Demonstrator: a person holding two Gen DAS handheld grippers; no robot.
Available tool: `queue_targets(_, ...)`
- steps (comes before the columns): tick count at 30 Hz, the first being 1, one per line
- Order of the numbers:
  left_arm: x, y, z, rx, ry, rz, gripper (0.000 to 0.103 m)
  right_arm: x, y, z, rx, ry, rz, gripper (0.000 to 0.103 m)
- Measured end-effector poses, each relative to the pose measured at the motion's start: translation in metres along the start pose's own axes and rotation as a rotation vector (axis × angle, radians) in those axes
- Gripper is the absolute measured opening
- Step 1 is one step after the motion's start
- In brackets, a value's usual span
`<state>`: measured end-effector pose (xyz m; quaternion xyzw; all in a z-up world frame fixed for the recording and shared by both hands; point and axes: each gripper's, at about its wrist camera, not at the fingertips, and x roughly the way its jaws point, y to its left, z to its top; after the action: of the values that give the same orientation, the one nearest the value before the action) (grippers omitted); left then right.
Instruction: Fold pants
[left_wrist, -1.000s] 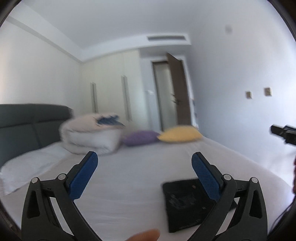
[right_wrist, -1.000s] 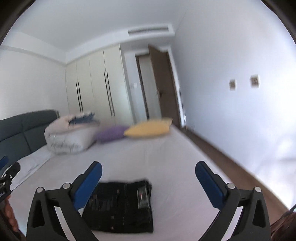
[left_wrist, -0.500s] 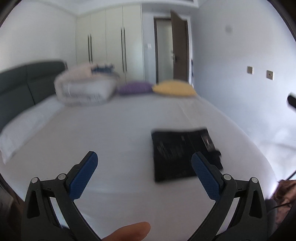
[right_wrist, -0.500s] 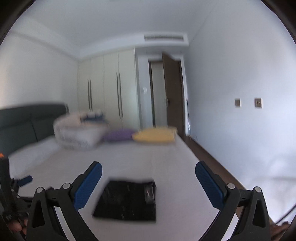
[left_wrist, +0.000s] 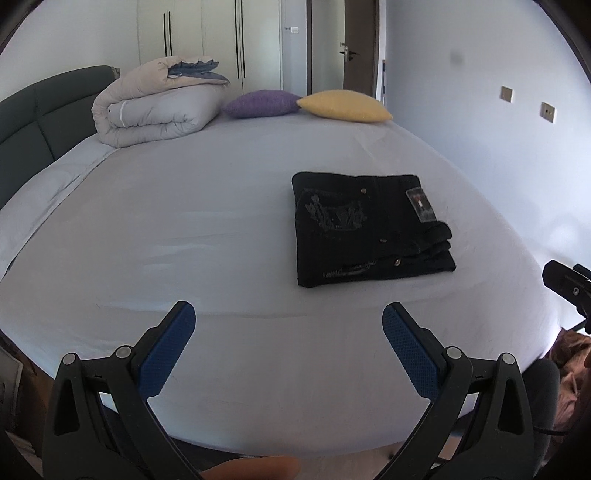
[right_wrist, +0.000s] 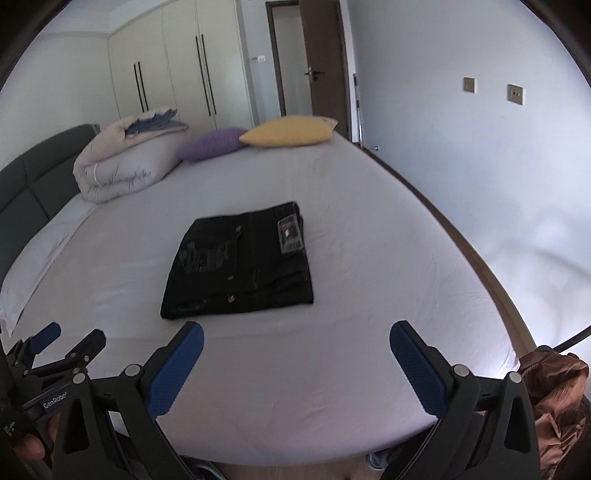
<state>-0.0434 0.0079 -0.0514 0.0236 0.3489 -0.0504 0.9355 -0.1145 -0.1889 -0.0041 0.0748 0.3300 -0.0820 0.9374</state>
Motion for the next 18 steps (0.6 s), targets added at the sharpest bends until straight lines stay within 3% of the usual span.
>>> queue_targets(18, 0.003, 0.011, -0.002, -0.017, 0.024, 0.012, 0.103, 0.022, 0.018, -0.009, -0.064, 0.069, 0.011, 0.103)
